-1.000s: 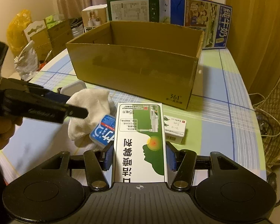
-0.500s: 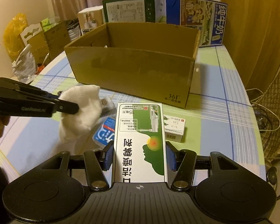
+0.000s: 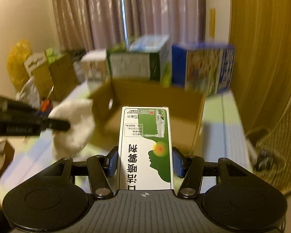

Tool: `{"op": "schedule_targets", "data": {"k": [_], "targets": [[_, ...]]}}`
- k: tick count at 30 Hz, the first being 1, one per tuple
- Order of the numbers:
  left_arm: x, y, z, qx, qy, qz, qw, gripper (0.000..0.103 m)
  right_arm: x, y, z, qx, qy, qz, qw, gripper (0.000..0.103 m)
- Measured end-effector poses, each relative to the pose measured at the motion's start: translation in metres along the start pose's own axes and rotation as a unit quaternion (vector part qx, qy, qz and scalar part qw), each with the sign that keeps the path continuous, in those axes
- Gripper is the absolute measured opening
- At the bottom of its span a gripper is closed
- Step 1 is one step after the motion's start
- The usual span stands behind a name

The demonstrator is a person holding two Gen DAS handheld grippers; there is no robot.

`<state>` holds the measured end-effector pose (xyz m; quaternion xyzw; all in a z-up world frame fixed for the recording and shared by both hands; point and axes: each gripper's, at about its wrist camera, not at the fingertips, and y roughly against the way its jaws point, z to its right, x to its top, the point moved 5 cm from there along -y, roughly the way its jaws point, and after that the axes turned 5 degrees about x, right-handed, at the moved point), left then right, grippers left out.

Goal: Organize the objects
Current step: 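Carry cloth and box over the cardboard box and open both grippers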

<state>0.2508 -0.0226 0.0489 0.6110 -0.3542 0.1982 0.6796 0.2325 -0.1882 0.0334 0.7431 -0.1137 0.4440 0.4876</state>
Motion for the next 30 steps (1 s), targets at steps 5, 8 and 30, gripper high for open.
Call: {"op": "schedule_targets", "data": {"k": [5,8,30], "targets": [[0.049,-0.016,-0.019,0.018,-0.002,0.016,0.9997,0.012,0.054,-0.028,0.018,-0.009,-0.010,0.009,1.000,0.052],[0.066,-0.034,-0.027,0.024,0.001,0.014,0.9996,0.012,0.065,-0.060,0.030,-0.009,-0.026,-0.013,1.000,0.052],[0.052,-0.160,-0.055,0.039,0.048,-0.035,0.9975,0.039,0.043,-0.178,0.074,-0.028,-0.098,-0.081,0.991,0.053]]}}
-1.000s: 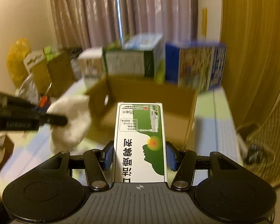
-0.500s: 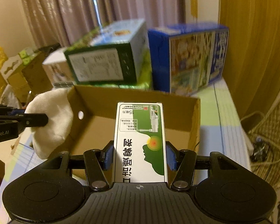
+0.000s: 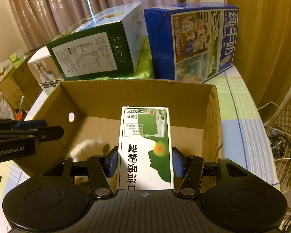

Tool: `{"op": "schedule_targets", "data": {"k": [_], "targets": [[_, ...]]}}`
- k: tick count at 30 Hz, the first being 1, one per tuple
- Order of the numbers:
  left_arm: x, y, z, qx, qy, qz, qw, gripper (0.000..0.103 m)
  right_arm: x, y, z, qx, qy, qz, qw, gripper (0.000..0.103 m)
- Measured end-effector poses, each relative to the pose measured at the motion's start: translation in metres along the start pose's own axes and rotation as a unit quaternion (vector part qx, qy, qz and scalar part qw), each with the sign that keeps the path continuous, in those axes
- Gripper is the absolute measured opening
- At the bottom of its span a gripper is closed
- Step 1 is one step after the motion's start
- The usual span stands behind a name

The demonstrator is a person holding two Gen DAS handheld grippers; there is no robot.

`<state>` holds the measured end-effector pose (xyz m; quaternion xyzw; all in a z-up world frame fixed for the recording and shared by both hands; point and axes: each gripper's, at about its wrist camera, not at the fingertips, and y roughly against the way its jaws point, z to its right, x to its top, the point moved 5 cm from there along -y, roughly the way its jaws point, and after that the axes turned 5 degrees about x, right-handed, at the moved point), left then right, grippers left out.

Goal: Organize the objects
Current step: 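Carry cloth and box over the cardboard box and open both grippers, then withdraw both tools from the cardboard box back toward the table items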

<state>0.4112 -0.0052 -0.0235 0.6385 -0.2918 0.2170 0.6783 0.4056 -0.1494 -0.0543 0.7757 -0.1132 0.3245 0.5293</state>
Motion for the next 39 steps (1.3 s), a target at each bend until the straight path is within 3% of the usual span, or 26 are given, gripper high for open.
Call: {"op": "schedule_targets", "data": {"k": [8,9,10,12,22,30,37,39], "targets": [[-0.006,0.009,-0.013,0.007,0.014,0.004,0.9999,0.039,0.004,-0.007,0.002,0.002,-0.002,0.009,1.000,0.053],[-0.007,0.011,-0.014,0.009,0.015,0.004,0.9998,0.039,0.005,-0.005,0.000,0.007,0.002,0.016,1.000,0.057],[-0.008,0.013,-0.015,0.010,0.015,0.006,0.9998,0.039,0.006,-0.003,-0.001,0.009,0.006,0.023,1.000,0.069],[-0.010,0.021,-0.015,0.011,0.012,0.012,0.9998,0.040,0.008,0.005,-0.001,0.000,0.008,0.041,0.999,0.076],[-0.039,0.092,-0.015,0.008,0.024,0.049,0.9985,0.063,-0.014,0.082,-0.004,0.004,-0.002,0.087,0.996,0.081],[-0.087,0.164,-0.010,0.017,0.032,0.066,0.9972,0.082,-0.084,0.157,-0.025,0.013,0.001,0.109,0.994,0.099],[-0.136,0.212,0.001,0.027,0.029,0.075,0.9964,0.101,-0.158,0.198,-0.043,0.009,0.020,0.099,0.995,0.101],[-0.150,0.220,0.005,0.028,0.028,0.074,0.9965,0.102,-0.177,0.208,-0.044,0.010,0.008,0.099,0.995,0.101]]}}
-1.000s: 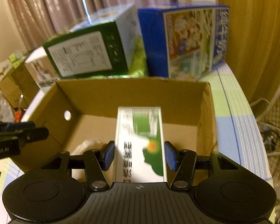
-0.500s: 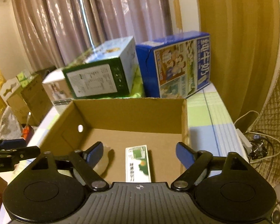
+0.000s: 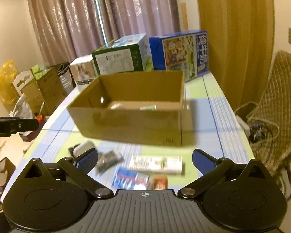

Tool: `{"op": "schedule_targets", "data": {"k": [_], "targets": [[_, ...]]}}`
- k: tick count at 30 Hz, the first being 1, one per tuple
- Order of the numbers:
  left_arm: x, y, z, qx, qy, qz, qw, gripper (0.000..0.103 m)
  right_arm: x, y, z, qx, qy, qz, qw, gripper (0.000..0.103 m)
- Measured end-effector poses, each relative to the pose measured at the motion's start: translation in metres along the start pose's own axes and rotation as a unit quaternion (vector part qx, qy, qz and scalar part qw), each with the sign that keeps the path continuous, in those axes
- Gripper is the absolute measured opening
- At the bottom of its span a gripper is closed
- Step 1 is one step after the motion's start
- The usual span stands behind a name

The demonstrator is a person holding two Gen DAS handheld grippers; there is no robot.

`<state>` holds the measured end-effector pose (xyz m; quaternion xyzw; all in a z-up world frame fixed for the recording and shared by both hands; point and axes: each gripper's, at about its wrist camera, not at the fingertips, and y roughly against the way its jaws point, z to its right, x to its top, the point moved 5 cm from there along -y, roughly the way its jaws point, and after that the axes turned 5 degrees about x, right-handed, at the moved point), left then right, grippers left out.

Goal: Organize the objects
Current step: 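Withdraw both tools from the cardboard box back toward the table items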

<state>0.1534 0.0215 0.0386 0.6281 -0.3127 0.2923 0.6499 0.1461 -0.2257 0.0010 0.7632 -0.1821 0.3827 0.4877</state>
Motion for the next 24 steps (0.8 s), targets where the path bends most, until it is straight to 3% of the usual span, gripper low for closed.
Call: {"op": "schedule_targets", "data": {"k": [5,11,24], "targets": [[-0.030,0.019,0.005,0.017,-0.003,-0.006,0.9998,0.102,-0.038,0.021,0.000,-0.007,-0.031,-0.010,0.999,0.101],[-0.058,0.030,-0.006,0.029,0.027,-0.018,0.9991,0.102,-0.067,0.032,0.001,-0.014,-0.053,-0.026,0.998,0.101],[-0.083,0.032,-0.022,0.044,0.042,-0.035,0.9975,0.102,-0.079,0.023,-0.006,-0.006,-0.067,-0.035,0.997,0.101]]}}
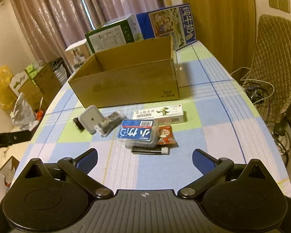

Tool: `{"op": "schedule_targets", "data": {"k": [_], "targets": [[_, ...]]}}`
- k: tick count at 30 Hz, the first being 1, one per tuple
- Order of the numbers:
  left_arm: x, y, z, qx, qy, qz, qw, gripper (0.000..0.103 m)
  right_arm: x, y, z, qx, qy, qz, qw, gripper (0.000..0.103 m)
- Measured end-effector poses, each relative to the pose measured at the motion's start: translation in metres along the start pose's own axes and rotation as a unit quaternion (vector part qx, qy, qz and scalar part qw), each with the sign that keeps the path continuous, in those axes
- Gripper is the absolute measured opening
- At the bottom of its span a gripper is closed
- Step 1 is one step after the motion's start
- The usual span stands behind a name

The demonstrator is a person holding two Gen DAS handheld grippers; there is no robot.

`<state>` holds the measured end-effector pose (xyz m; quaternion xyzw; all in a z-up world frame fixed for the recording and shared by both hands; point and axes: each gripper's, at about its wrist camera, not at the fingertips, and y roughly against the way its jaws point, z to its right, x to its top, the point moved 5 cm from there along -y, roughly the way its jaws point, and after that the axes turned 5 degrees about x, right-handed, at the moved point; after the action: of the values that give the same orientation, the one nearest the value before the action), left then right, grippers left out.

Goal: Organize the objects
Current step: 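Withdraw both tools from the cardboard box back toward the table items, then lower the left gripper onto the blue plastic box and close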

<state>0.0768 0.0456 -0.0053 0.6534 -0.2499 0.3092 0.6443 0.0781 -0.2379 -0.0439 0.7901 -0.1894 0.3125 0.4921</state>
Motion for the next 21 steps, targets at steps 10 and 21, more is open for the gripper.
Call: {"op": "schedule_targets", "data": {"k": [10,21], "targets": [[-0.005,-0.019,0.015,-0.009,-0.015,-0.018,0.9997,0.102,-0.007,-0.018,0.015,-0.013,-0.007,-0.017,1.000,0.101],[-0.014,-0.049,0.060,-0.039,-0.051,-0.040,0.9971,0.102,0.000,-0.032,0.045,-0.041,-0.010,-0.014,0.999,0.101]]}}
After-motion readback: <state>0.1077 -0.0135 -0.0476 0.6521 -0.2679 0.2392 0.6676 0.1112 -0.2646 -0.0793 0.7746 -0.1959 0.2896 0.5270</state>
